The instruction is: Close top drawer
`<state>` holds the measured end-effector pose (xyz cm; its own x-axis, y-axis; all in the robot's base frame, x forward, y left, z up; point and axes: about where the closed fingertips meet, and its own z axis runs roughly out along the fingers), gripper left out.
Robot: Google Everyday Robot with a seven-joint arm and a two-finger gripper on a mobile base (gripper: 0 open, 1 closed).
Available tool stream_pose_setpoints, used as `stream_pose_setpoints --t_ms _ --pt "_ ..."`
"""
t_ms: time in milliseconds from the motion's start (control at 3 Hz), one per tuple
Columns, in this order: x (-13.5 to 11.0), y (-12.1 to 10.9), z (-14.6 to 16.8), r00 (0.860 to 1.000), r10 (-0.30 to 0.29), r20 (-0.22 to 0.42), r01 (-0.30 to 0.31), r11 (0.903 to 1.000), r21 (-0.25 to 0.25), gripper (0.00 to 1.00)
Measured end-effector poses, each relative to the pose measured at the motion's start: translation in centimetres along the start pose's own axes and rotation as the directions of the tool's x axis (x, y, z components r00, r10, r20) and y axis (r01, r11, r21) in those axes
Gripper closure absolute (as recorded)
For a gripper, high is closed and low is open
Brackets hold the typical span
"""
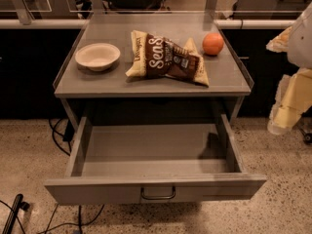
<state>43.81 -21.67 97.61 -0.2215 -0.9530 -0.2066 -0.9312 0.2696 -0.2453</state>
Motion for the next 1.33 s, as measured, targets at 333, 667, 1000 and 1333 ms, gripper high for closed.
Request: stream_pose_setpoints --t_ms 333,667,1000,1333 --pt "0.0 0.0 0.0 1.0 0.0 0.0 0.0 1.0 0.0 0.0" --pt "-0.3 1.9 0.4 0.998 -0.001 0.068 0.002 1.0 -0.008 0.0" --pt "-1.5 4.9 2.4 0.984 -0.033 0.178 0.041 0.9983 -0.041 0.0" --pt "-1.8 7.1 6.8 0.961 -0.004 0.276 0.026 0.9968 -0.076 0.03"
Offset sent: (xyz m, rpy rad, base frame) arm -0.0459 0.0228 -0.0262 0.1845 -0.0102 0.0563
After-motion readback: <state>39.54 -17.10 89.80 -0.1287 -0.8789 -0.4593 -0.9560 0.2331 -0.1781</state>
